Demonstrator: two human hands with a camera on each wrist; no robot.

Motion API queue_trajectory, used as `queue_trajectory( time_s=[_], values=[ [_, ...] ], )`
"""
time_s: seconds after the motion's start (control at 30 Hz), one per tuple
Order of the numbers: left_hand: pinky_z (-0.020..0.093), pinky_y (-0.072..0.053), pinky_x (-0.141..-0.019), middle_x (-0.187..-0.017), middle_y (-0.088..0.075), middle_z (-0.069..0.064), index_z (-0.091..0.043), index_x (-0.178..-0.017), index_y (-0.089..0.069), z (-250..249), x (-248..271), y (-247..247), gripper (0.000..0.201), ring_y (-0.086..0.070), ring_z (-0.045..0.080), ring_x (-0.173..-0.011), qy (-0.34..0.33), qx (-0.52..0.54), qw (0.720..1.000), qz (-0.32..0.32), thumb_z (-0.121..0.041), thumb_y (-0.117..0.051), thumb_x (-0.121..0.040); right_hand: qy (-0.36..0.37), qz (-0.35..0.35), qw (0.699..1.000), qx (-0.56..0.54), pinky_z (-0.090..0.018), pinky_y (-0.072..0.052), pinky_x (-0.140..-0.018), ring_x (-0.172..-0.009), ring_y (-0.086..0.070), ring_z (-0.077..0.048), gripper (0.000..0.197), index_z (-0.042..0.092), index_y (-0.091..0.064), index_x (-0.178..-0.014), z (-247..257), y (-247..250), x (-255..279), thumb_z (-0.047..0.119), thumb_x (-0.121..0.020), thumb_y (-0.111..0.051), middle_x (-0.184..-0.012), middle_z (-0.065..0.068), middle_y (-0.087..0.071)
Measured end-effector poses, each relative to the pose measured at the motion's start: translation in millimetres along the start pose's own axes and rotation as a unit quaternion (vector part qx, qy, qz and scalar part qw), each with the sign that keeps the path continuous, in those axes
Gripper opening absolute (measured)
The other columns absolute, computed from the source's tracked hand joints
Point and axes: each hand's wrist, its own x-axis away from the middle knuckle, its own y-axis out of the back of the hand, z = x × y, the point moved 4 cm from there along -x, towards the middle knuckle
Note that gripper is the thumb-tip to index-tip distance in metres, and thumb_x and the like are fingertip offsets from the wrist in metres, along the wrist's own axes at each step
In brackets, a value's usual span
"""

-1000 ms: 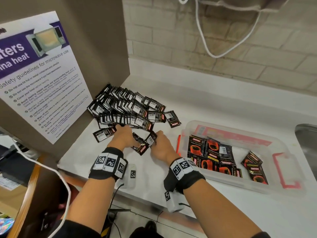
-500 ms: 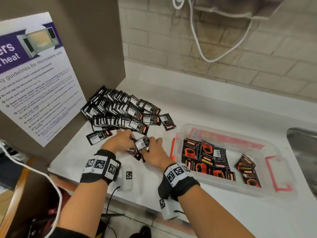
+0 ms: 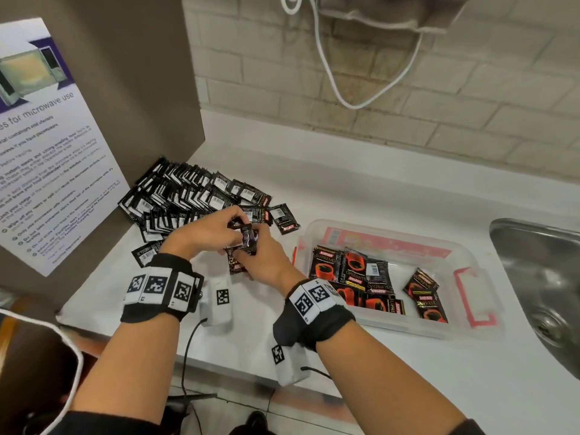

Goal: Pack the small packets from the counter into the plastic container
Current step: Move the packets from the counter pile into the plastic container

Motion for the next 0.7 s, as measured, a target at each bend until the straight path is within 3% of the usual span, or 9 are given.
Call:
queue_trajectory(
  time_s=[0.07, 0.13, 0.2, 0.27, 0.37, 0.47, 0.53, 0.6, 0.7],
  values=[
    [0.029, -0.047, -0.057, -0.104, -0.062, 0.012, -0.024, -0.106, -0.060, -10, 1, 4, 0.028, -0.056, 0.019, -0.077, -0.036, -0.004, 0.999, -0.005, 0.000, -0.055, -0.092, -0.005, 0.013, 1.000, -0.001, -0.043, -0.056, -0.074, -0.082, -0.063, -0.026, 0.048, 0.010, -0.035, -0.128, 9, 12, 2, 0.022, -0.092, -0.065, -0.103, -0.011, -0.064],
    [0.031, -0.051, -0.059, -0.107, -0.063, 0.012, -0.026, -0.107, -0.060, -24, 3, 5, 0.031, -0.060, 0.020, -0.079, -0.075, 0.003, 0.997, -0.014, -0.001, -0.059, -0.091, 0.002, 0.010, 1.000, -0.014, -0.044, -0.059, -0.079, -0.090, -0.067, -0.026, 0.048, 0.011, -0.041, -0.125, 16, 30, 6, 0.023, -0.089, -0.070, -0.108, -0.011, -0.065],
    [0.041, -0.056, -0.071, -0.109, -0.063, 0.011, -0.031, -0.110, -0.060, -40, 4, 4, 0.035, -0.063, 0.025, -0.086, -0.108, 0.010, 0.994, -0.032, -0.003, -0.063, -0.089, 0.016, 0.008, 0.999, -0.051, -0.049, -0.057, -0.086, -0.100, -0.068, -0.028, 0.039, 0.014, -0.053, -0.119, 22, 51, 12, 0.018, -0.086, -0.074, -0.111, -0.012, -0.067],
    [0.052, -0.055, -0.088, -0.112, -0.064, 0.009, -0.034, -0.113, -0.061, -57, 5, 0, 0.041, -0.066, 0.031, -0.099, -0.134, 0.032, 0.990, -0.044, -0.001, -0.062, -0.088, 0.012, 0.023, 0.988, -0.152, -0.049, -0.060, -0.081, -0.096, -0.070, -0.030, 0.032, 0.012, -0.058, -0.115, 21, 71, 20, 0.009, -0.087, -0.073, -0.111, -0.016, -0.068],
    [0.056, -0.053, -0.090, -0.114, -0.064, 0.009, -0.031, -0.121, -0.058, -86, 2, -20, 0.043, -0.064, 0.036, -0.104, -0.162, 0.021, 0.986, -0.031, 0.000, -0.056, -0.091, -0.004, 0.022, 0.962, -0.272, -0.052, -0.060, -0.077, -0.091, -0.070, -0.038, 0.041, 0.000, -0.055, -0.125, 10, 100, 33, 0.000, -0.087, -0.071, -0.114, -0.025, -0.067],
    [0.057, -0.051, -0.092, -0.119, -0.064, 0.013, -0.023, -0.130, -0.055, -112, -4, -49, 0.044, -0.061, 0.041, -0.107, -0.179, -0.012, 0.984, 0.010, 0.002, -0.050, -0.095, -0.012, 0.017, 0.956, -0.293, -0.057, -0.057, -0.084, -0.096, -0.069, -0.036, 0.034, 0.005, -0.062, -0.117, -9, 126, 47, 0.001, -0.085, -0.072, -0.110, -0.022, -0.068],
    [0.050, -0.050, -0.098, -0.128, -0.062, 0.007, -0.023, -0.135, -0.055, -128, -6, -68, 0.046, -0.061, 0.033, -0.113, -0.196, -0.036, 0.979, 0.037, 0.002, -0.049, -0.097, -0.024, 0.018, 0.952, -0.304, -0.059, -0.053, -0.091, -0.100, -0.069, -0.034, 0.034, 0.009, -0.065, -0.113, -22, 142, 57, 0.005, -0.081, -0.075, -0.108, -0.017, -0.070],
    [0.034, -0.044, -0.107, -0.140, -0.055, 0.000, -0.023, -0.140, -0.054, -143, -7, -86, 0.048, -0.053, 0.018, -0.127, -0.224, -0.058, 0.971, 0.054, 0.001, -0.048, -0.099, -0.034, 0.022, 0.944, -0.327, -0.062, -0.049, -0.096, -0.107, -0.066, -0.039, 0.038, 0.006, -0.064, -0.116, -33, 156, 66, 0.004, -0.080, -0.075, -0.111, -0.019, -0.069],
    [0.022, -0.034, -0.109, -0.150, -0.047, -0.004, -0.026, -0.145, -0.049, -166, -7, -109, 0.054, -0.042, 0.010, -0.137, -0.262, -0.082, 0.959, 0.069, 0.002, -0.045, -0.100, -0.038, 0.025, 0.922, -0.386, -0.059, -0.053, -0.091, -0.109, -0.065, -0.044, 0.038, 0.000, -0.054, -0.127, -45, 172, 79, -0.004, -0.090, -0.063, -0.118, -0.025, -0.066]
  ],
)
